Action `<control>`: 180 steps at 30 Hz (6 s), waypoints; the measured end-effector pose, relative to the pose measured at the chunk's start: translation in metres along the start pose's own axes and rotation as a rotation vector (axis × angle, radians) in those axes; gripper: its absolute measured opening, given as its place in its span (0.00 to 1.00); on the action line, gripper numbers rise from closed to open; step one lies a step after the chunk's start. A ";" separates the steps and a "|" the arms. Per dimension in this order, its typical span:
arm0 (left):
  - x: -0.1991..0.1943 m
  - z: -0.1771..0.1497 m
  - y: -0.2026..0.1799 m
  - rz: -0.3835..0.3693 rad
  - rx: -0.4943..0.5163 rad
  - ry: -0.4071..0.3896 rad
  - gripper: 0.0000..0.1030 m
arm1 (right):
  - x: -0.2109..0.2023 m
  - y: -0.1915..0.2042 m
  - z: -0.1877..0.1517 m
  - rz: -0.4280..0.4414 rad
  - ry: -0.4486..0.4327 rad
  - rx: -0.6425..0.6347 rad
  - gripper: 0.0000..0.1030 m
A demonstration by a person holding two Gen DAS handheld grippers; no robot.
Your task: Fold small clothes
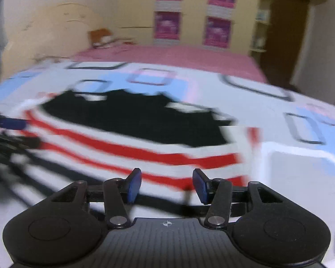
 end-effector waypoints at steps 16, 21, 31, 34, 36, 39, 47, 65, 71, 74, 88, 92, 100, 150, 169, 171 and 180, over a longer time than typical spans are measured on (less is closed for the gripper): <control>-0.027 -0.044 0.014 0.121 -0.041 0.043 0.63 | -0.018 0.000 -0.048 -0.130 0.095 0.030 0.49; -0.031 -0.059 0.042 0.164 -0.104 0.088 0.63 | -0.039 -0.034 -0.069 -0.158 0.136 0.095 0.49; -0.037 -0.059 0.050 0.152 -0.115 0.097 0.60 | -0.043 -0.032 -0.067 -0.166 0.168 0.079 0.49; -0.036 -0.057 0.049 0.157 -0.109 0.106 0.59 | -0.049 -0.032 -0.063 -0.167 0.143 0.087 0.49; -0.035 -0.059 0.048 0.162 -0.112 0.108 0.59 | -0.055 -0.034 -0.061 -0.171 0.089 0.099 0.49; -0.033 -0.059 0.045 0.178 -0.110 0.115 0.59 | -0.041 -0.038 -0.071 -0.184 0.151 0.089 0.49; -0.038 -0.064 0.044 0.190 -0.127 0.112 0.60 | -0.043 -0.034 -0.066 -0.167 0.142 0.103 0.49; -0.044 -0.064 0.052 0.186 -0.166 0.109 0.61 | -0.041 -0.038 -0.068 -0.188 0.149 0.086 0.49; -0.052 -0.064 0.053 0.183 -0.198 0.098 0.68 | -0.040 -0.035 -0.062 -0.205 0.164 0.082 0.49; -0.071 -0.066 0.054 0.234 -0.240 0.057 0.90 | -0.060 -0.033 -0.063 -0.237 0.088 0.100 0.49; -0.087 -0.112 0.085 0.081 -0.832 0.021 0.69 | -0.095 -0.010 -0.084 -0.151 -0.052 0.204 0.63; -0.072 -0.113 0.090 0.034 -0.948 -0.010 0.65 | -0.086 -0.009 -0.074 -0.076 -0.041 0.262 0.09; -0.036 -0.106 0.109 0.031 -1.046 -0.075 0.48 | -0.057 0.001 -0.038 0.006 -0.050 0.294 0.09; -0.039 0.036 -0.010 -0.025 -0.822 -0.151 0.17 | 0.032 -0.028 0.020 0.246 -0.023 0.279 0.07; -0.012 0.071 -0.135 -0.138 -0.361 0.040 0.49 | -0.049 -0.191 -0.003 0.389 -0.155 0.708 0.67; -0.013 0.070 -0.106 -0.076 -0.377 0.019 0.45 | -0.043 -0.184 -0.001 0.412 -0.127 0.695 0.67; 0.046 0.043 -0.032 -0.114 -0.483 0.144 0.29 | 0.006 -0.146 0.012 0.432 0.077 0.634 0.67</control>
Point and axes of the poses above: each gripper's, at about its wrist camera, not at the fingertips, and x roughly the way its jaws point, y to its left, z to its top, the point moved 1 cm from there along x, roughly the way its jaws point, and after that the axes turned 6 degrees about z, right-handed, at the moved point
